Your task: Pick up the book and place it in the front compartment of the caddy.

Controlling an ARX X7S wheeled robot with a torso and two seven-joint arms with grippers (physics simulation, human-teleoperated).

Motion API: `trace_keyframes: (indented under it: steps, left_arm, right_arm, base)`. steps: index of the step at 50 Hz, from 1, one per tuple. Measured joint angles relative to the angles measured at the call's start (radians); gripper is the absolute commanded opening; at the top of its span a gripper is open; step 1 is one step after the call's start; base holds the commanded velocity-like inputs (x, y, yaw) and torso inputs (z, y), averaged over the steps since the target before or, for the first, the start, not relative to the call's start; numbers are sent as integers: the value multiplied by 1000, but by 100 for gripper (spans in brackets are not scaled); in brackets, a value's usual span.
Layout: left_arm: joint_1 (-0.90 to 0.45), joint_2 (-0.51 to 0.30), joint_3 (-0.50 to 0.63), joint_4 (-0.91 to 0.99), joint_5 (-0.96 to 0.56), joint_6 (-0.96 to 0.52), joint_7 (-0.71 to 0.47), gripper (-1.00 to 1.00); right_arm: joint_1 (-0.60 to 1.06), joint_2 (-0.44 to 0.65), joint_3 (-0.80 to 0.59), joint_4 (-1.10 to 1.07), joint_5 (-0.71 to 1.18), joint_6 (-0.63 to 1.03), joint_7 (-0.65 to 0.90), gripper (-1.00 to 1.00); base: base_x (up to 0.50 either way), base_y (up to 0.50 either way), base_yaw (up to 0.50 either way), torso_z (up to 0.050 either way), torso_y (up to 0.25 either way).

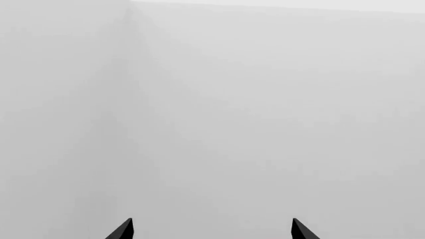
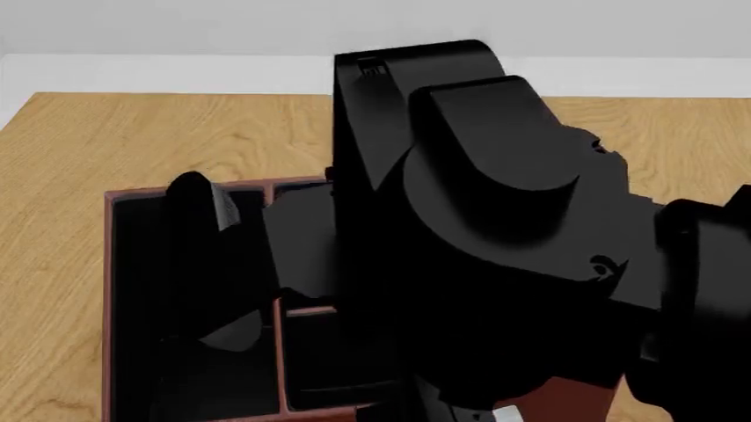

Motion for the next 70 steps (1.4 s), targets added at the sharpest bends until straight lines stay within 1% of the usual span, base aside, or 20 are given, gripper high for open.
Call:
trace_keyframes:
  steps: [11, 19, 47, 70]
  left_arm:
    - [0, -1, 2, -1, 0, 3, 1, 100]
    - [11, -16, 3, -1, 5, 24, -3, 100]
    - [49, -73, 10, -3, 27, 106, -22, 100]
    - [28, -50, 15, -3, 19, 75, -13, 100]
  right_arm:
    - [-19, 8, -23, -42, 37, 57, 15, 100]
    - [-38, 9, -44, -56, 54, 77, 29, 100]
    - [-112, -3, -151, 2, 45, 58, 81, 100]
    - [-135, -32, -231, 117, -14, 26, 136, 100]
  base:
    - [0, 0, 0, 0, 0]
    - [0, 0, 0, 0, 0]
    - [0, 0, 0, 0, 0]
    - [0, 0, 0, 0, 0]
